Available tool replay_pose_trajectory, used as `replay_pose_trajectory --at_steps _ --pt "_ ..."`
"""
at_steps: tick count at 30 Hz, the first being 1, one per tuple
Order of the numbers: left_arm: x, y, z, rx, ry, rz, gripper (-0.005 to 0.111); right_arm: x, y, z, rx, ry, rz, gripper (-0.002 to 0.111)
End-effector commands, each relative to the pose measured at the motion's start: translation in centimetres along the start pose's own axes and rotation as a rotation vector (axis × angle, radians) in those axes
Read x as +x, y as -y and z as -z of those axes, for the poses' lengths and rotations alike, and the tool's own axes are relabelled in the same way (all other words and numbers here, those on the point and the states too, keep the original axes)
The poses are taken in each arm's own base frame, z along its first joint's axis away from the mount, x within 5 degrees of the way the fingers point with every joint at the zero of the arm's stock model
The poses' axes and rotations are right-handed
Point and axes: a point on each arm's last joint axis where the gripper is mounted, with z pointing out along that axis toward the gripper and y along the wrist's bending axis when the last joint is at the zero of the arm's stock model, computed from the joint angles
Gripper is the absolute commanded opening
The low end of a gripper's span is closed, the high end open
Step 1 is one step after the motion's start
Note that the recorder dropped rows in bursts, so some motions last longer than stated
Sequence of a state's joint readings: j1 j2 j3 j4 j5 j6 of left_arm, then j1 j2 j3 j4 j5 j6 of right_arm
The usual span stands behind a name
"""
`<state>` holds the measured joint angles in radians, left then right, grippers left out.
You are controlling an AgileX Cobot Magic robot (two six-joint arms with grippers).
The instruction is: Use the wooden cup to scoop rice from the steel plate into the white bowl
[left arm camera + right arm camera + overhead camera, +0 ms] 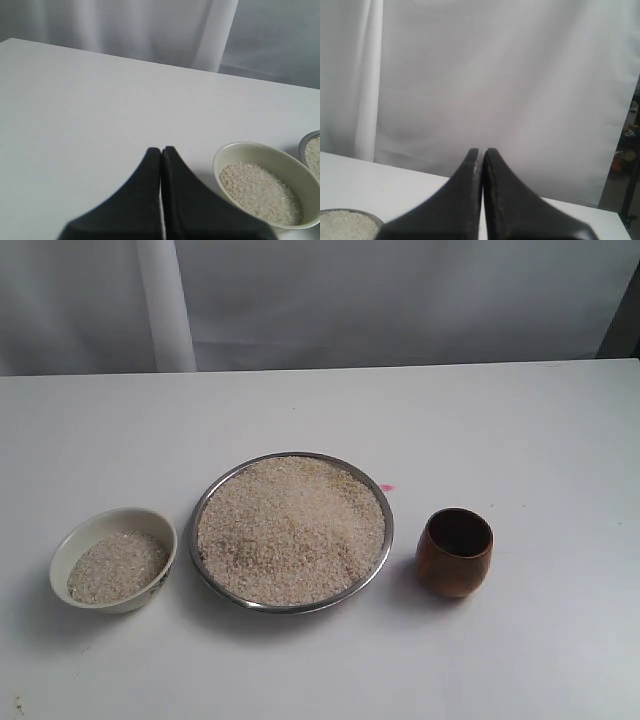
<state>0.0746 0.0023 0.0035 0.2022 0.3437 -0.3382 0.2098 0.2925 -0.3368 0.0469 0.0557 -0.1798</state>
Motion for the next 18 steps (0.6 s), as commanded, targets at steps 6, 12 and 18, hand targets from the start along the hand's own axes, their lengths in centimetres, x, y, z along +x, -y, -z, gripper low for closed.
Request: replay_pose_trajectory --at_steps 6,12,18 --pt "-0.2 0.1 0.1 0.009 0.010 0.006 0.000 -0.3 0.0 -5.5 -0.015 -0.040 0.023 0.000" --pt "-0.2 0.1 0.1 0.009 0.010 0.006 0.000 0.9 -0.4 -8.3 -0.035 -0.050 -0.025 0.000" --pt "-0.2 0.1 0.1 0.009 0.010 0.006 0.000 2.8 -1.0 -10.9 -0.076 -0.090 -0.125 0.000"
